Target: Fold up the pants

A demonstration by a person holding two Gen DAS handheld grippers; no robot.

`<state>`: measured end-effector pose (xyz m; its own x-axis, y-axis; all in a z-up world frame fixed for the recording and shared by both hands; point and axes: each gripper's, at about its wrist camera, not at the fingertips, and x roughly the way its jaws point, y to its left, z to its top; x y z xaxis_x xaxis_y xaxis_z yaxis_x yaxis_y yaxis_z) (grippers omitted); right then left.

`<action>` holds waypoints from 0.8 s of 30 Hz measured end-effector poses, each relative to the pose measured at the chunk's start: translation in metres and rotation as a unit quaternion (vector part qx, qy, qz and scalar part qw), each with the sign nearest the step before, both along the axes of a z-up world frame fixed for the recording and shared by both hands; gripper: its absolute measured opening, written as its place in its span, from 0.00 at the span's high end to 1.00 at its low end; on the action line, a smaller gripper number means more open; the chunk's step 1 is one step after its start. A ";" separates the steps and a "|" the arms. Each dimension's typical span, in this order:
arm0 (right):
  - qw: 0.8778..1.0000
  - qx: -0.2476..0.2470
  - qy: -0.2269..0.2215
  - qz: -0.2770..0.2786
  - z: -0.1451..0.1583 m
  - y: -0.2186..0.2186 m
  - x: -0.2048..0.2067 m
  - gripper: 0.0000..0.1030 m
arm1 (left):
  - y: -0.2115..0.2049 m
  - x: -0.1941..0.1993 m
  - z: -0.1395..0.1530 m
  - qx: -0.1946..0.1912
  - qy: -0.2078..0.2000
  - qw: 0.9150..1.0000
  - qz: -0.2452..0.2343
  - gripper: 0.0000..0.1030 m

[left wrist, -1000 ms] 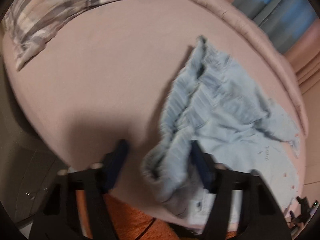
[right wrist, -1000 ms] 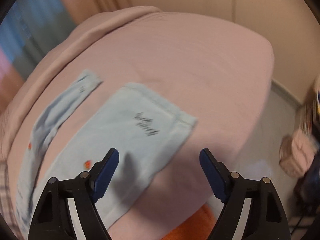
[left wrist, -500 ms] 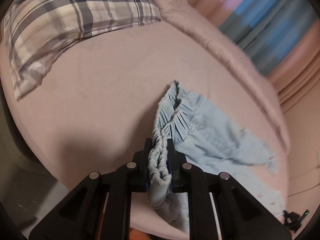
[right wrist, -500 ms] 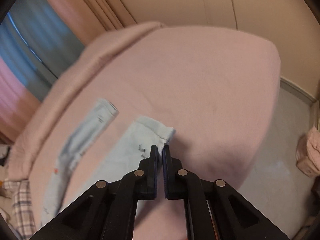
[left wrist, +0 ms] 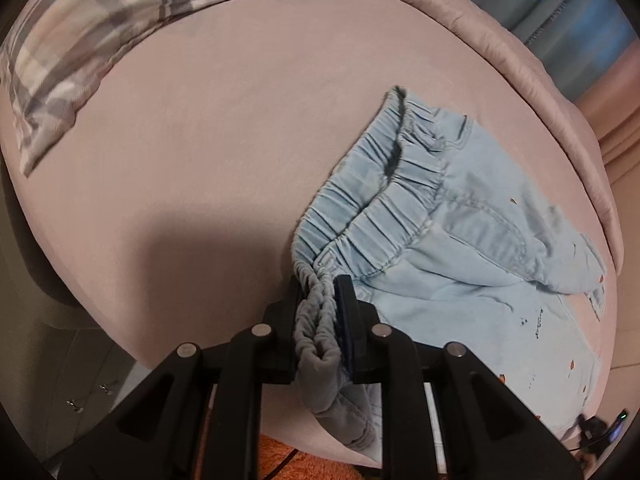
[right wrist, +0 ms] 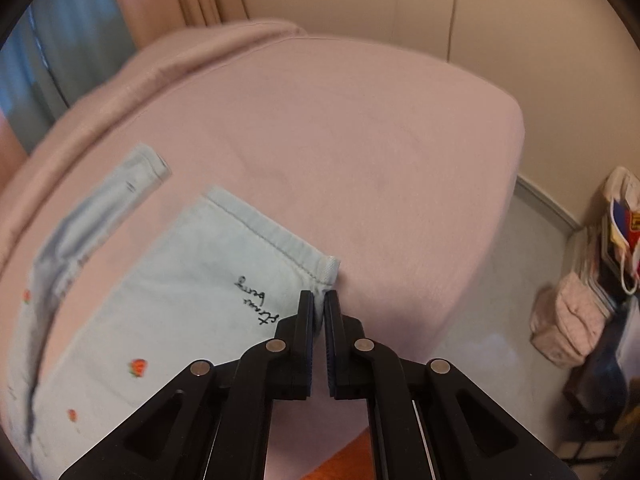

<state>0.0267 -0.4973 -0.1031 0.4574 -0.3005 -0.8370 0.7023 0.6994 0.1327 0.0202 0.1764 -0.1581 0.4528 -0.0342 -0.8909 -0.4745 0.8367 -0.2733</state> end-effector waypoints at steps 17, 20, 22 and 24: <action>0.996 -0.067 0.052 -0.004 -0.022 0.007 -0.005 0.96 | -0.003 0.007 0.004 0.006 0.010 1.000 0.008 0.73; 0.996 -0.072 0.054 -0.002 -0.021 0.012 -0.003 0.96 | -0.010 0.005 0.013 0.048 0.025 0.999 0.004 0.51; 0.996 -0.076 0.055 0.000 -0.022 0.012 -0.004 0.96 | -0.014 0.000 0.029 0.085 0.012 0.996 0.007 0.29; 0.996 -0.074 0.054 0.002 -0.020 0.011 -0.006 0.95 | -0.016 -0.006 0.047 0.095 -0.018 0.995 0.012 0.20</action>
